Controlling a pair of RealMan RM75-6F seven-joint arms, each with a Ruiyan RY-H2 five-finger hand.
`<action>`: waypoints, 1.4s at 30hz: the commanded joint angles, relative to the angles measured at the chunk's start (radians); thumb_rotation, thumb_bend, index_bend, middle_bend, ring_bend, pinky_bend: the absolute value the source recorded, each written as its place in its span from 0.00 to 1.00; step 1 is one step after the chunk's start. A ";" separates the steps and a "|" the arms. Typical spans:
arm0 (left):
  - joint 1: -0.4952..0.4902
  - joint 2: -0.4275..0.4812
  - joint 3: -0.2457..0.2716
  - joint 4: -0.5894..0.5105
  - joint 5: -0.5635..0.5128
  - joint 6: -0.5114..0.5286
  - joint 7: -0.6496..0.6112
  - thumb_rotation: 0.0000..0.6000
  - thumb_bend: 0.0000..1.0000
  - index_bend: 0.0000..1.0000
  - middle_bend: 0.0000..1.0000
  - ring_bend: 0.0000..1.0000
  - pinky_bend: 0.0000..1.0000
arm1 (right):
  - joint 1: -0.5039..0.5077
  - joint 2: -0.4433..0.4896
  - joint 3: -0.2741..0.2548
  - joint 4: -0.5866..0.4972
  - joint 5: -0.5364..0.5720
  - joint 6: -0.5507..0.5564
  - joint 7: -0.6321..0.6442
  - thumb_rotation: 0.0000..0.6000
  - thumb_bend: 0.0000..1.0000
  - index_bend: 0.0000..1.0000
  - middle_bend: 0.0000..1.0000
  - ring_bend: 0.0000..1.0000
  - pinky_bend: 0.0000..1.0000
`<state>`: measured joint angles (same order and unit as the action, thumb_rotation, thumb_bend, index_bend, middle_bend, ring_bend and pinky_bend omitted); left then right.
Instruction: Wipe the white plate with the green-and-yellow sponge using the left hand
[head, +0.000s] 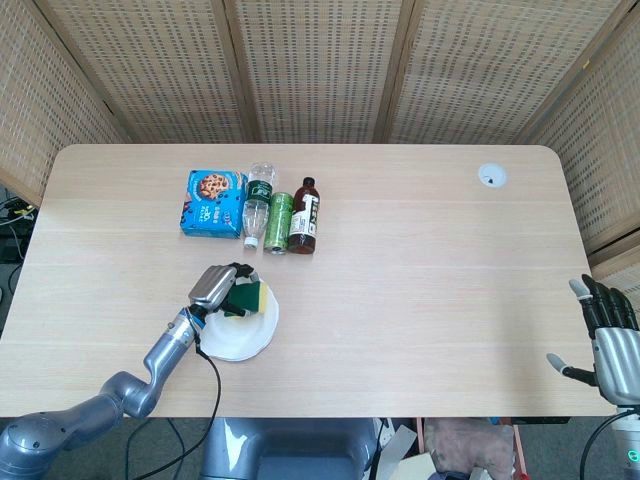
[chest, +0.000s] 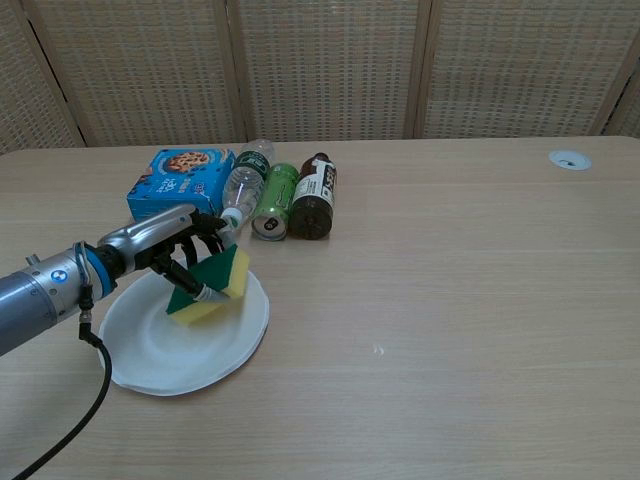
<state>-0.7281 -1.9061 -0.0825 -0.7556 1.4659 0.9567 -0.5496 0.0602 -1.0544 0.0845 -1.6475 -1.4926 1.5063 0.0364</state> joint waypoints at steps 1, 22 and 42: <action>0.003 0.027 -0.015 -0.027 0.003 0.029 -0.022 1.00 0.18 0.61 0.43 0.35 0.50 | -0.001 0.001 0.000 -0.001 -0.001 0.001 0.001 1.00 0.00 0.00 0.00 0.00 0.00; 0.009 -0.023 0.023 0.084 0.015 -0.012 -0.036 1.00 0.18 0.61 0.43 0.35 0.50 | 0.001 -0.002 -0.002 -0.002 0.001 -0.004 -0.010 1.00 0.00 0.00 0.00 0.00 0.00; -0.036 0.005 -0.015 -0.001 0.028 0.036 -0.035 1.00 0.18 0.62 0.43 0.35 0.50 | 0.000 0.001 -0.002 -0.002 0.001 -0.004 -0.001 1.00 0.00 0.00 0.00 0.00 0.00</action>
<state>-0.7551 -1.9024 -0.0942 -0.7437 1.4964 1.0036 -0.6035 0.0607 -1.0533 0.0827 -1.6498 -1.4913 1.5016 0.0349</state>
